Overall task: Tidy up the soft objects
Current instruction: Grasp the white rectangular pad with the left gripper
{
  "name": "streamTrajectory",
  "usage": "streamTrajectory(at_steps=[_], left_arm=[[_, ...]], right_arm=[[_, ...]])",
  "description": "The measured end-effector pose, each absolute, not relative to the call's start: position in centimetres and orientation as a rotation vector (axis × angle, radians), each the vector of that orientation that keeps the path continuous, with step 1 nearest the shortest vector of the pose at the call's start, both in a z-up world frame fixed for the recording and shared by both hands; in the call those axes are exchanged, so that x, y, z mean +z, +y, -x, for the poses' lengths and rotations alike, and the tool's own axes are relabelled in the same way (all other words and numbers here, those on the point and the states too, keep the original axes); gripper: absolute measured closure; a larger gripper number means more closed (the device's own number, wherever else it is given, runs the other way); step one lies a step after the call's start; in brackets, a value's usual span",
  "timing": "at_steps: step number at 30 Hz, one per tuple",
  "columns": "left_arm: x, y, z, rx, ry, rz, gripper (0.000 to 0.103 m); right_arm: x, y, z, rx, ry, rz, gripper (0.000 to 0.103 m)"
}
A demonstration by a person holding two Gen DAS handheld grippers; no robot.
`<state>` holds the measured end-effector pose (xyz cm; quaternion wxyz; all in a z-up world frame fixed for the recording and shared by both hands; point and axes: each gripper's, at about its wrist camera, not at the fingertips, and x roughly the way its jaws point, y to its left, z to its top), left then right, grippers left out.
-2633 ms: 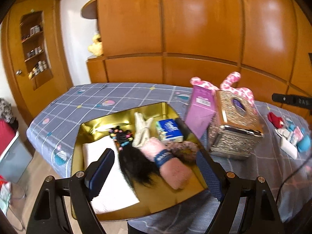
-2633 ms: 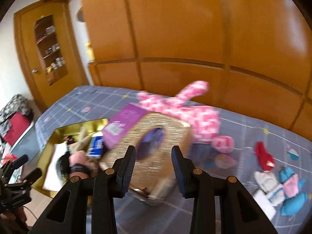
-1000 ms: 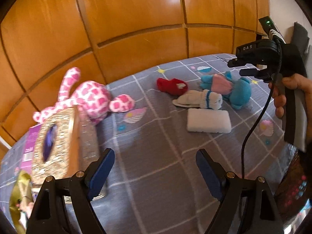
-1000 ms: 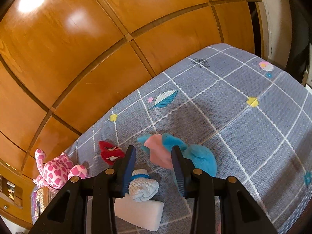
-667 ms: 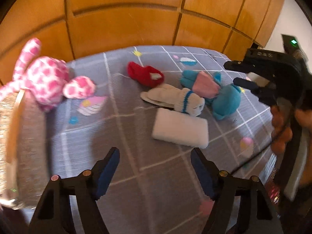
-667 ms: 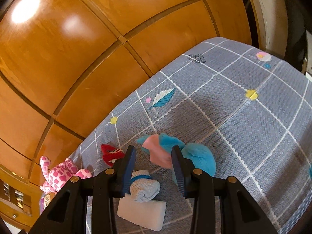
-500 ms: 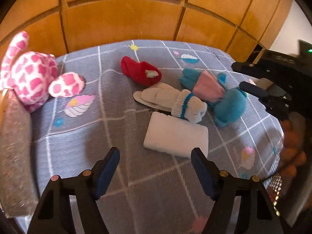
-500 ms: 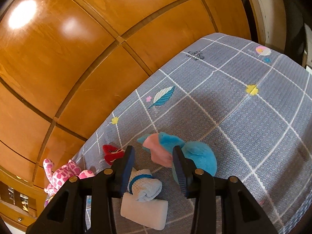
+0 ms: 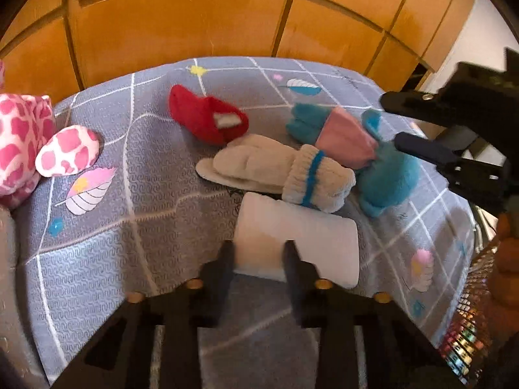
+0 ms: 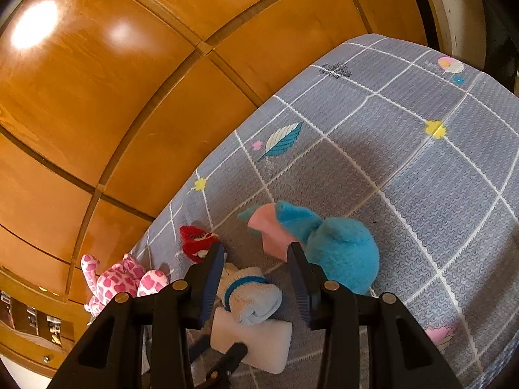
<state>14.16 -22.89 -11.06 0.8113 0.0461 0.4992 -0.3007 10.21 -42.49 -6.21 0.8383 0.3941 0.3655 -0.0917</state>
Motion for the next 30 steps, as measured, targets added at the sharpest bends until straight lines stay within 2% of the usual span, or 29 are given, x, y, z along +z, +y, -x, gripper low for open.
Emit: streamTrajectory(at_steps=[4, 11, 14, 15, 16, 18, 23, 25, 30], left_arm=[[-10.5, -20.2, -13.4, -0.646, 1.069, -0.052, 0.087], [-9.9, -15.1, -9.9, -0.626, 1.084, -0.044, 0.087], [-10.1, -14.2, -8.6, -0.594, 1.089, -0.1, 0.084], [-9.9, -13.9, -8.0, -0.59, 1.075, -0.122, 0.074], [-9.8, -13.6, -7.5, -0.588, 1.059, -0.148, 0.051], [-9.0, -13.7, -6.4, -0.604, 0.986, -0.228, 0.03], [-8.1, -16.0, -5.2, -0.696, 0.826, -0.485, 0.026], [-8.3, -17.6, -5.0, -0.74, 0.761, -0.618, 0.02], [-9.6, -20.5, -6.0, -0.836, 0.744, -0.768, 0.018]], right_arm=[[-6.2, -42.5, -10.2, -0.202, 0.775, -0.828, 0.063], [-6.1, -42.5, -10.2, -0.215, 0.774, -0.817, 0.063], [-6.1, -42.4, -10.3, -0.212, 0.779, -0.809, 0.063], [-6.0, -42.3, -10.3, -0.21, 0.781, -0.806, 0.063], [-6.0, -42.2, -10.3, -0.207, 0.783, -0.803, 0.063], [-6.1, -42.1, -10.4, -0.205, 0.792, -0.797, 0.063], [-6.2, -41.8, -10.6, -0.188, 0.81, -0.788, 0.063], [-6.3, -41.7, -10.7, -0.186, 0.814, -0.787, 0.063], [-6.5, -42.0, -10.5, -0.182, 0.815, -0.823, 0.063]])
